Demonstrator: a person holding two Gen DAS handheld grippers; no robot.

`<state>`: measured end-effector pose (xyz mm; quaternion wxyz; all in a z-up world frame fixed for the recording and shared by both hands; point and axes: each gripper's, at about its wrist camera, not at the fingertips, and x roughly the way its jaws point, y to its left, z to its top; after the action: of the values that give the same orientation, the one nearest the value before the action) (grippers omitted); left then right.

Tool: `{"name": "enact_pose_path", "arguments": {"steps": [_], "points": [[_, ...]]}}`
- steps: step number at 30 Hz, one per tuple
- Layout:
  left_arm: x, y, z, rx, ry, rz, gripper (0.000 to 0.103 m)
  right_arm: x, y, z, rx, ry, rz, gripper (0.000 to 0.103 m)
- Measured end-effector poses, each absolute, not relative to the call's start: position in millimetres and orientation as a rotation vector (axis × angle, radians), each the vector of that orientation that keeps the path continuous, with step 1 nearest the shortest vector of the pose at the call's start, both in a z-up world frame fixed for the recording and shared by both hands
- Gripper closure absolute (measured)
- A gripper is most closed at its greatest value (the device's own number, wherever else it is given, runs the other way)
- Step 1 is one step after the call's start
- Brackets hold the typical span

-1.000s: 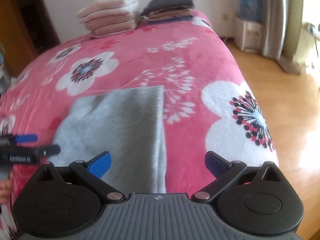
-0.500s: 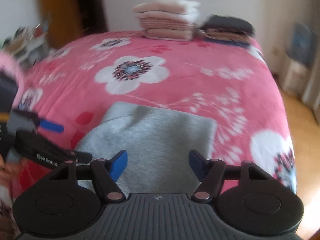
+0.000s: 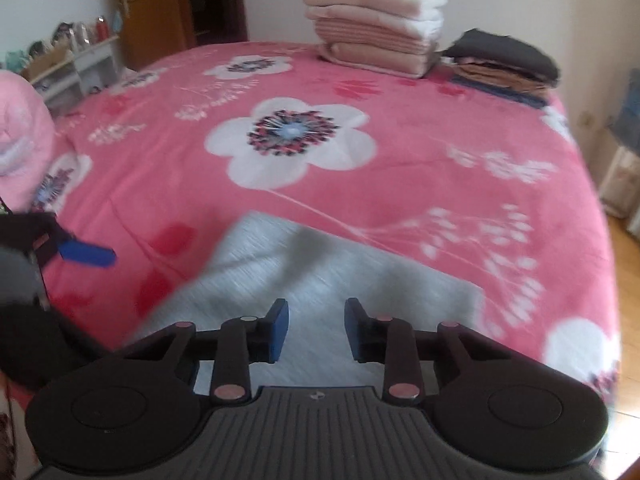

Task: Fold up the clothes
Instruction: 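Move both open grippers to the end of the folded sweatpants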

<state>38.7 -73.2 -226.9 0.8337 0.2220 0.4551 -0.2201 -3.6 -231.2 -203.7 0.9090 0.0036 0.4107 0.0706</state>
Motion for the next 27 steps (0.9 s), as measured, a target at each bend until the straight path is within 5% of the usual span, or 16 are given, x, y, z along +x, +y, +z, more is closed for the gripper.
{"name": "enact_pose_path", "arguments": {"steps": [9,27], "points": [[40,-71,-228,0.458,0.984,-0.461,0.0,21,-259,-233,0.141,0.909,0.093,0.084],[55,-38,-225,0.197,1.025,-0.555,0.0,0,-293,-209,0.291,0.862,0.135,0.079]]}}
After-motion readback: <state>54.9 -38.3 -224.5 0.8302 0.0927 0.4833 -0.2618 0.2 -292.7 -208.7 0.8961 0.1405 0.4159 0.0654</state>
